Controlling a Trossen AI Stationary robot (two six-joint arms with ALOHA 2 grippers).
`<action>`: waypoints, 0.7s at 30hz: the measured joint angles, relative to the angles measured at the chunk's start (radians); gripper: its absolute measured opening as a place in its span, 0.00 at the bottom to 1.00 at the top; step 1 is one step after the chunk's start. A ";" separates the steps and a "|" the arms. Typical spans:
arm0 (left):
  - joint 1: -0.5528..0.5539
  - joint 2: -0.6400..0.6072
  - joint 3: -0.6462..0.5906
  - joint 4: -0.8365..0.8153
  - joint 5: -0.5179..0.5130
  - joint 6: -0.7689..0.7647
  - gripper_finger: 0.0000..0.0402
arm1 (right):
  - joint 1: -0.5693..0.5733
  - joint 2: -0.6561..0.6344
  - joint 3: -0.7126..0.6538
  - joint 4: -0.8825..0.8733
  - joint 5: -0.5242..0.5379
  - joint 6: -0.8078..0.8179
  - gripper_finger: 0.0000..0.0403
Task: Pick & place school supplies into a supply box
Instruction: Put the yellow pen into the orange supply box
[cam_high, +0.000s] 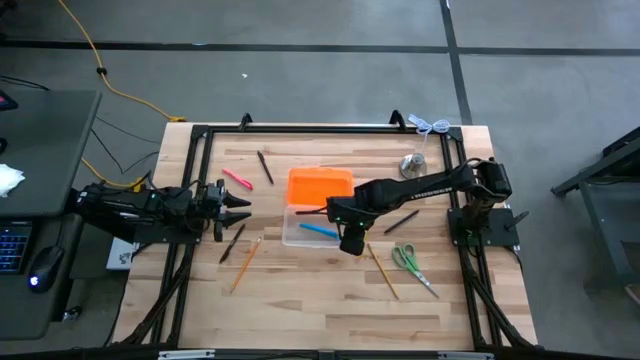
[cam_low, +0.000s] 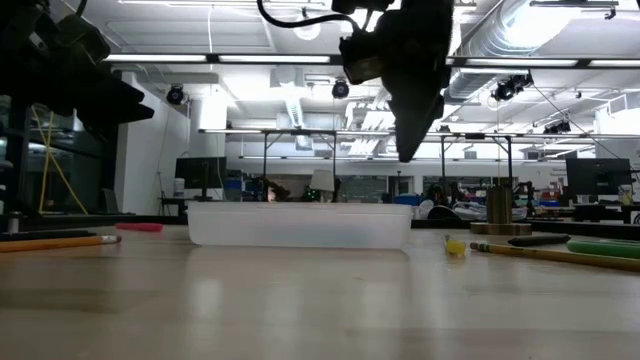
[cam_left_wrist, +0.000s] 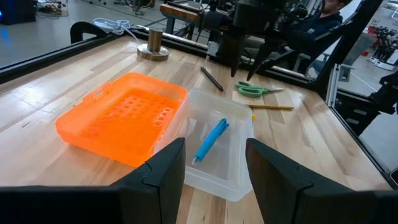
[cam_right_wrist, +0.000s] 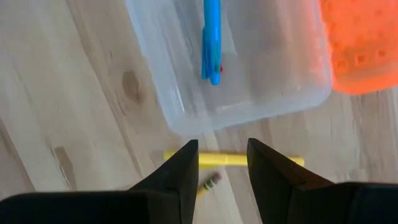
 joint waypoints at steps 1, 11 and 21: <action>0.000 0.000 0.000 0.000 0.000 0.000 0.50 | 0.005 0.000 0.000 -0.008 0.000 0.000 0.28; 0.000 0.000 0.000 0.000 0.000 0.000 0.50 | 0.043 0.000 0.000 -0.092 0.003 -0.016 0.28; 0.000 0.000 0.000 0.000 0.000 0.000 0.50 | 0.070 0.000 0.000 -0.112 0.038 0.025 0.28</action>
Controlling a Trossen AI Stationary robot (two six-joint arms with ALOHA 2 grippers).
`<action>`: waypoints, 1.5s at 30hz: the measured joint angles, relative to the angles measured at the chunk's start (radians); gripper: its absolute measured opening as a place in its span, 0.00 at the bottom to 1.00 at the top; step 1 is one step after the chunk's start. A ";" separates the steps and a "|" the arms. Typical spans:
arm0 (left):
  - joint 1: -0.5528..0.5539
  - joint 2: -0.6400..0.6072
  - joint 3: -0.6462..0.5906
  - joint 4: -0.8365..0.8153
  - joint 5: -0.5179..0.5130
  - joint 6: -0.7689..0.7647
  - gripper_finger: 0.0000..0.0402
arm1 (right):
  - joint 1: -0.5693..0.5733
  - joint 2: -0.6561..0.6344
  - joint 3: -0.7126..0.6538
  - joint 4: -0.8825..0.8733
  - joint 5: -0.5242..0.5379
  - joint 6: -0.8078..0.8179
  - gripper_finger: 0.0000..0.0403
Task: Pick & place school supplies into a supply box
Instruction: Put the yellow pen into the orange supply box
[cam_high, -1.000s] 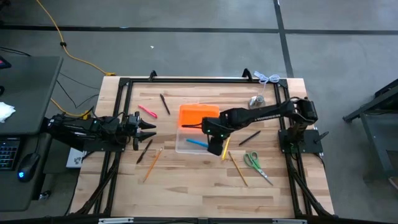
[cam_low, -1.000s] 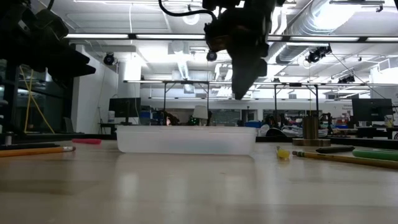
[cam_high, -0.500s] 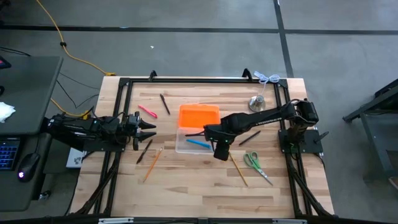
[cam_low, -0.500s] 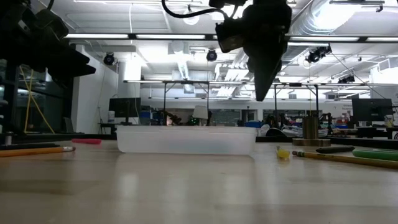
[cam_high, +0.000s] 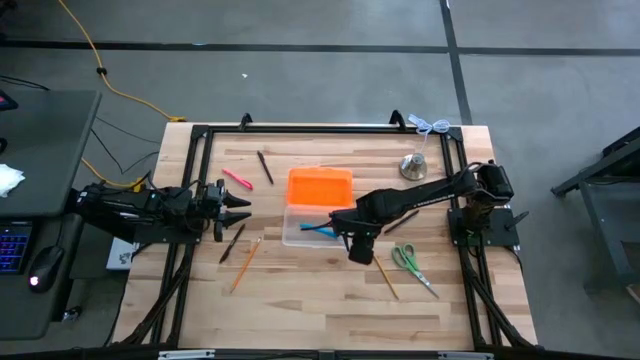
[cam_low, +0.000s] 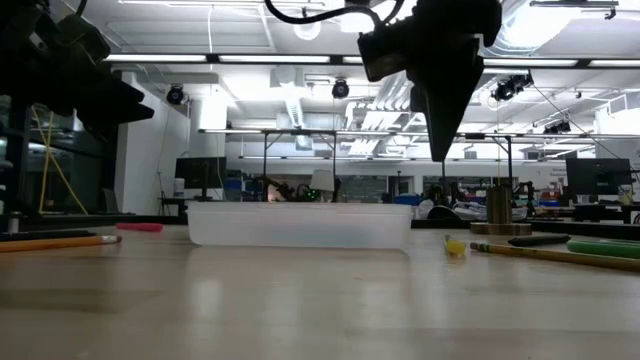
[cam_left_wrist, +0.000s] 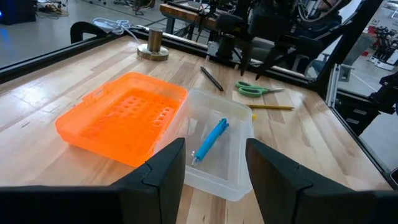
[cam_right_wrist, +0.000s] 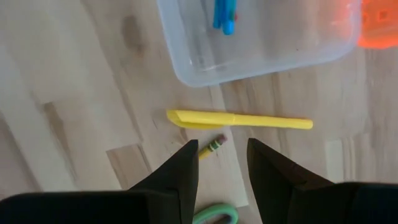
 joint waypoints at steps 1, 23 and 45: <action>0.000 0.000 0.000 0.000 0.000 0.000 0.50 | 0.000 0.000 0.000 -0.003 0.013 0.011 0.28; 0.000 0.000 0.000 0.000 0.000 0.000 0.50 | -0.023 0.000 0.000 -0.065 0.004 0.174 0.28; 0.000 0.000 0.000 -0.001 0.000 0.000 0.50 | -0.115 0.000 0.000 -0.190 -0.025 0.323 0.28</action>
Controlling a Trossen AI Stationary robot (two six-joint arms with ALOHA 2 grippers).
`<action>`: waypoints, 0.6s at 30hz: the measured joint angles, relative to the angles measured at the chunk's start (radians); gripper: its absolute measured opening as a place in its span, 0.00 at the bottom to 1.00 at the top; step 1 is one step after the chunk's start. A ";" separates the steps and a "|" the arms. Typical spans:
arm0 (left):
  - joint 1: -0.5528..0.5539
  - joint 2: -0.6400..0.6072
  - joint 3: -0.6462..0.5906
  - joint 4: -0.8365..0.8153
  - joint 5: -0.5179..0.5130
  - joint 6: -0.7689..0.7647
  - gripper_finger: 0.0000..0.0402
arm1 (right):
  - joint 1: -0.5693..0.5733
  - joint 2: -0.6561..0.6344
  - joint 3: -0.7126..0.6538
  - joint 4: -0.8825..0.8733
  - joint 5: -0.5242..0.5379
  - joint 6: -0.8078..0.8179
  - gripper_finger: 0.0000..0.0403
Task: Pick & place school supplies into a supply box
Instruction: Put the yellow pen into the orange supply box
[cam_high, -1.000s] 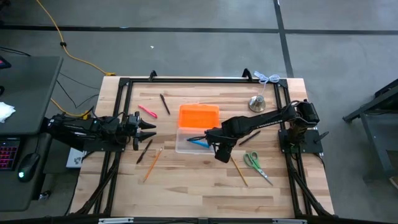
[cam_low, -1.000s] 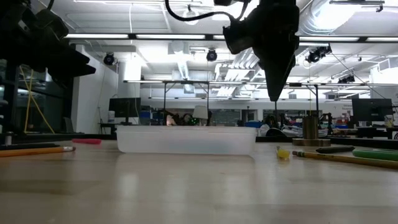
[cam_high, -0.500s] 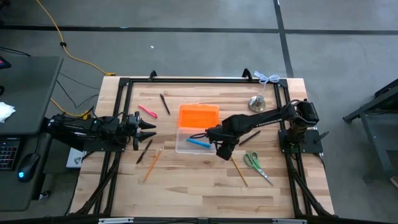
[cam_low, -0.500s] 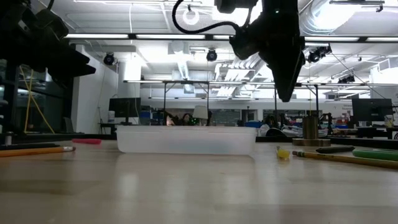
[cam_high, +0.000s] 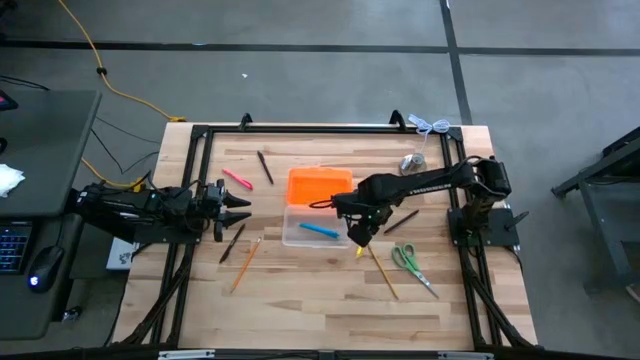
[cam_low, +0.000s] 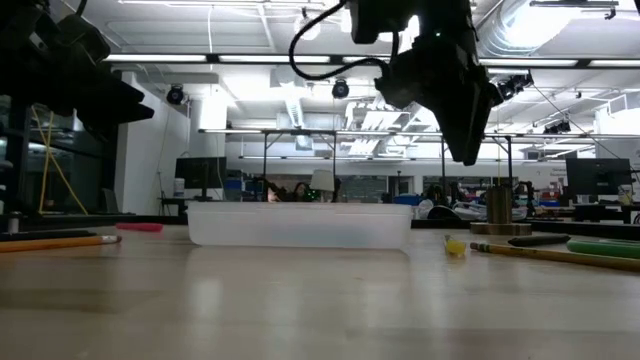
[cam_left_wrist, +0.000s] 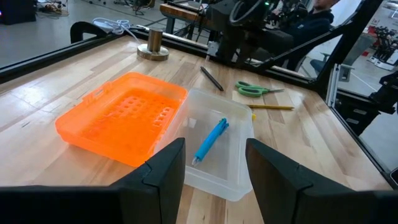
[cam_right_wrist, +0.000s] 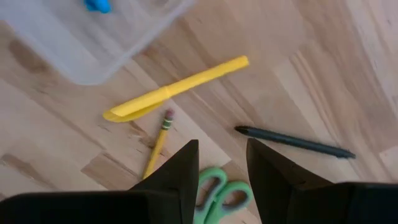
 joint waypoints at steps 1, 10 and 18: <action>0.000 0.000 0.000 0.000 0.000 0.000 0.50 | -0.007 0.000 0.000 -0.010 -0.001 0.007 0.28; 0.000 0.000 0.000 0.000 0.000 0.000 0.50 | -0.060 -0.004 -0.008 -0.085 -0.006 0.013 0.28; 0.000 0.000 0.000 0.000 0.001 0.000 0.50 | -0.113 -0.160 -0.197 -0.013 -0.035 0.084 0.28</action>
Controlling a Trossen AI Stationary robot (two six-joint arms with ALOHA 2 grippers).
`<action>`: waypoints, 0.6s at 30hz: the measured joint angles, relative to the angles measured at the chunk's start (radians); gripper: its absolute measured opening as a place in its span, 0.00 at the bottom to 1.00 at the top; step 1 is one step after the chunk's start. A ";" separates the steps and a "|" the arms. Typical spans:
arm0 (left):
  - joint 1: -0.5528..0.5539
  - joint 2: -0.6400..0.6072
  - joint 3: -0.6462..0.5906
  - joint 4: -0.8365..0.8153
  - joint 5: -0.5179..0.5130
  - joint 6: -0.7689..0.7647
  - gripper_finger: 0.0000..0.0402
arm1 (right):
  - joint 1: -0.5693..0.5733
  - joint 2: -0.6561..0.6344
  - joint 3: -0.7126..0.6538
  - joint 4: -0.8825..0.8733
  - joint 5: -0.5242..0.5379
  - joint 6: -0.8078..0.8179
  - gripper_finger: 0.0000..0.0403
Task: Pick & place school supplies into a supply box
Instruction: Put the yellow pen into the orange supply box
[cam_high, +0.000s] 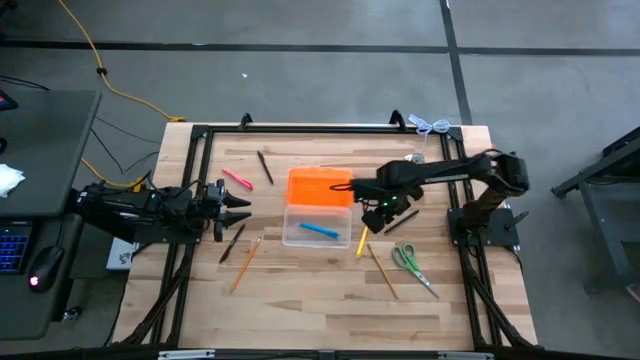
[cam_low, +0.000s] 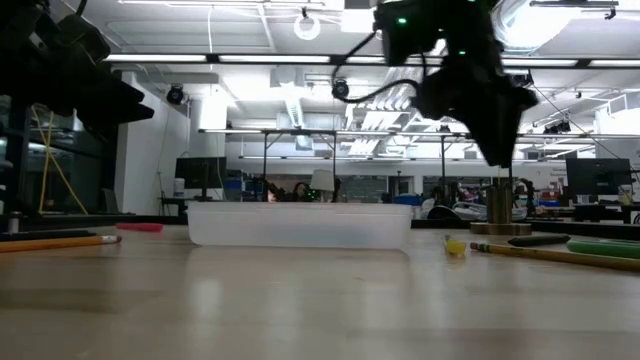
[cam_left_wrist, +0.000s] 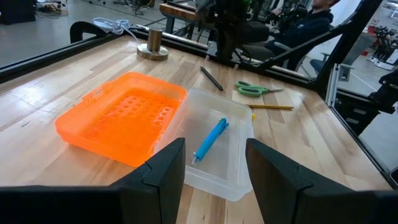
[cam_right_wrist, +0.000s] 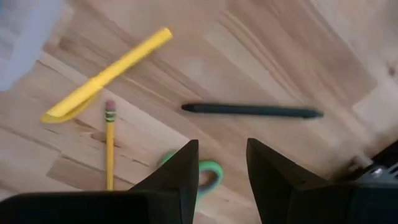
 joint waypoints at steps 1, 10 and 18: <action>0.000 0.000 0.000 0.000 0.000 0.000 0.50 | -0.004 -0.038 -0.037 0.022 0.002 0.024 0.28; 0.000 0.000 0.000 0.000 0.000 0.000 0.50 | -0.015 -0.371 -0.281 0.130 0.011 0.299 0.28; 0.000 0.000 0.000 0.000 0.000 0.000 0.50 | -0.012 -0.549 -0.392 0.167 0.010 0.451 0.28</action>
